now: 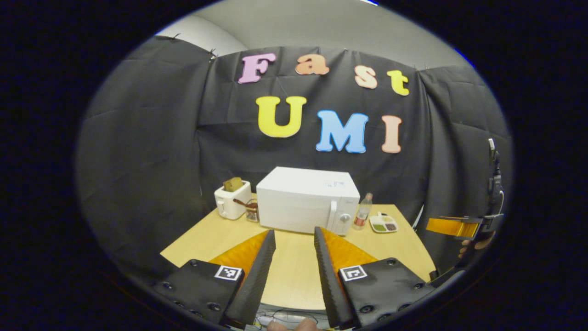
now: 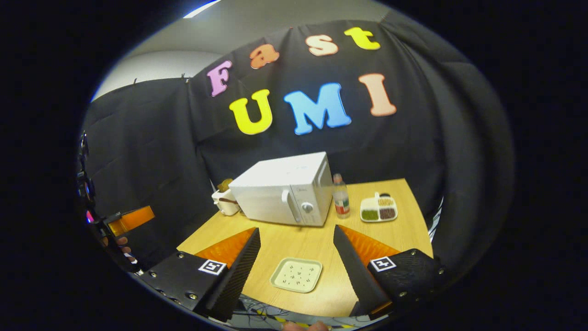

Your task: Open the microwave oven with the left hand, put the food in, and close the microwave oven.

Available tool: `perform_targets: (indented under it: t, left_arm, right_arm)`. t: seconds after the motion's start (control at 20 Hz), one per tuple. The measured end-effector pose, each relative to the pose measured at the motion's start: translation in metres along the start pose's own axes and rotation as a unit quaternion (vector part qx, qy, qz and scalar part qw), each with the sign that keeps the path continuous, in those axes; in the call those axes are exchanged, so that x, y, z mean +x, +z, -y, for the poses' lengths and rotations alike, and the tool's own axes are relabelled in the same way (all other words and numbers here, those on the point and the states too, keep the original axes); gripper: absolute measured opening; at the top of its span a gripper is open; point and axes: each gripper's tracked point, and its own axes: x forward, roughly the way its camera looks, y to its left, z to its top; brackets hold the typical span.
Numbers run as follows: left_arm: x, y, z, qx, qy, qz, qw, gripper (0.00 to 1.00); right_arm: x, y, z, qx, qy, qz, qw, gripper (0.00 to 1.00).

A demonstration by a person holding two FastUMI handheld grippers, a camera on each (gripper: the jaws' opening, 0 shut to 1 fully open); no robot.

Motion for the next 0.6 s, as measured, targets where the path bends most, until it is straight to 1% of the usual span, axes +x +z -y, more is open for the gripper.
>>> perform_targets:
  t: [0.05, 0.15, 0.25, 0.3, 0.35, 0.45, 0.5, 0.55, 0.6]
  left_arm:
    - [-0.005, 0.027, -0.001, -0.001, -0.006, 0.026, 1.0, 0.63]
    - [-0.014, 0.083, -0.003, -0.004, -0.02, 0.09, 0.996, 0.63]
    - [-0.027, 0.112, -0.007, -0.011, -0.037, 0.125, 0.991, 0.57]
    - [-0.033, 0.124, -0.011, -0.016, -0.044, 0.137, 0.989, 0.67]
    - [-0.039, 0.133, -0.016, -0.021, -0.049, 0.144, 0.988, 0.57]
    - [-0.043, 0.141, -0.028, -0.024, -0.048, 0.152, 0.987, 0.58]
    - [-0.042, 0.137, -0.034, -0.024, -0.049, 0.151, 0.987, 0.6]
    - [-0.037, 0.129, -0.034, -0.024, -0.053, 0.145, 0.988, 0.66]
    - [-0.035, 0.12, -0.039, -0.023, -0.051, 0.138, 0.989, 0.69]
  right_arm:
    - [-0.004, 0.026, -0.012, -0.016, -0.001, 0.027, 1.0, 0.98]
    - [-0.015, 0.067, -0.033, -0.038, -0.015, 0.066, 0.997, 0.98]
    - [-0.028, 0.105, -0.056, -0.045, -0.023, 0.109, 0.993, 0.98]
    - [-0.036, 0.121, -0.064, -0.047, -0.029, 0.127, 0.99, 0.98]
    - [-0.039, 0.134, -0.069, -0.05, -0.038, 0.139, 0.988, 0.98]
    - [-0.049, 0.146, -0.076, -0.056, -0.052, 0.147, 0.986, 0.98]
    - [-0.049, 0.147, -0.082, -0.055, -0.053, 0.153, 0.985, 0.98]
    - [-0.048, 0.148, -0.086, -0.055, -0.056, 0.157, 0.984, 0.98]
    - [-0.048, 0.146, -0.087, -0.058, -0.063, 0.161, 0.983, 0.93]
